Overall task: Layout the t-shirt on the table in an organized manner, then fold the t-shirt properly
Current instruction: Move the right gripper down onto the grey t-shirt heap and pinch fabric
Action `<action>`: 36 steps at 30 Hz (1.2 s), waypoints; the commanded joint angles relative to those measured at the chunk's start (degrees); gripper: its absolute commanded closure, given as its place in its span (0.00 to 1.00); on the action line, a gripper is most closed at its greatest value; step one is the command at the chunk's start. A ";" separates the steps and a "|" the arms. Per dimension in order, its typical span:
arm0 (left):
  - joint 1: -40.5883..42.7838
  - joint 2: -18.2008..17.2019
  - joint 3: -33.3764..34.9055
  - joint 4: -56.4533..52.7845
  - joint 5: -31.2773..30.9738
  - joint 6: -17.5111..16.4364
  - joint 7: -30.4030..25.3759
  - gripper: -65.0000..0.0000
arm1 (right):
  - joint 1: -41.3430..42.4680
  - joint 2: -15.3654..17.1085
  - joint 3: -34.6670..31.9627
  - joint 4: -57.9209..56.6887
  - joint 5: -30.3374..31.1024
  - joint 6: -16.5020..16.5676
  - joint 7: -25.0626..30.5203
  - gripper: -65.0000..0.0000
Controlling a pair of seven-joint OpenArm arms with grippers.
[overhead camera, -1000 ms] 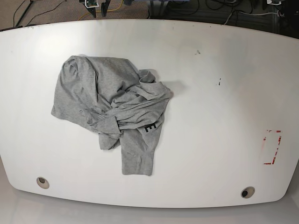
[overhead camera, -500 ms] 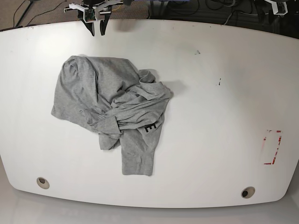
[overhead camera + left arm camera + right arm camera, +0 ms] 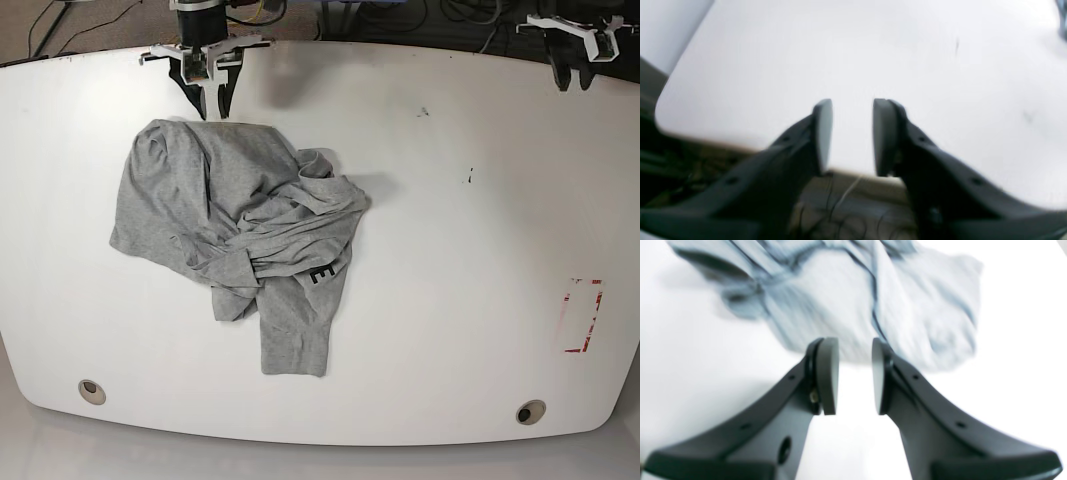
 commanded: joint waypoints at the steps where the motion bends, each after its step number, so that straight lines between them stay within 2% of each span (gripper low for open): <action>1: -0.23 -0.13 -0.23 0.86 -0.13 0.29 -1.56 0.55 | 0.67 0.08 -1.24 0.82 0.28 0.07 1.79 0.74; 3: -0.94 -0.13 0.21 0.86 -0.13 0.29 -1.56 0.47 | 1.37 0.52 -2.73 0.91 0.19 0.07 1.79 0.71; 5: -1.46 -0.13 0.38 0.95 -0.13 0.29 -1.56 0.42 | 1.90 1.13 -4.40 0.91 0.19 0.07 1.70 0.64; 11: -4.10 -0.13 0.38 0.95 -0.13 0.29 -1.56 0.40 | 3.92 4.91 -11.26 0.56 0.19 0.07 1.17 0.25; 14: -5.16 -0.13 0.38 0.95 -0.13 0.29 -1.56 0.40 | 5.24 6.23 -14.86 0.65 0.19 -0.02 -2.43 0.12; 25: -6.83 -0.22 0.38 0.86 -0.04 0.29 -1.56 0.40 | 15.26 8.69 -23.39 -0.23 0.19 -0.28 -15.71 0.09; 32: -6.83 -0.22 0.47 0.68 -0.04 0.29 -1.56 0.40 | 22.56 9.04 -25.59 -2.78 0.10 -0.28 -19.84 0.09; 36: -6.83 -0.31 1.35 0.68 -0.04 0.29 -1.56 0.40 | 26.69 9.22 -26.64 -6.12 -2.45 -0.28 -21.16 0.09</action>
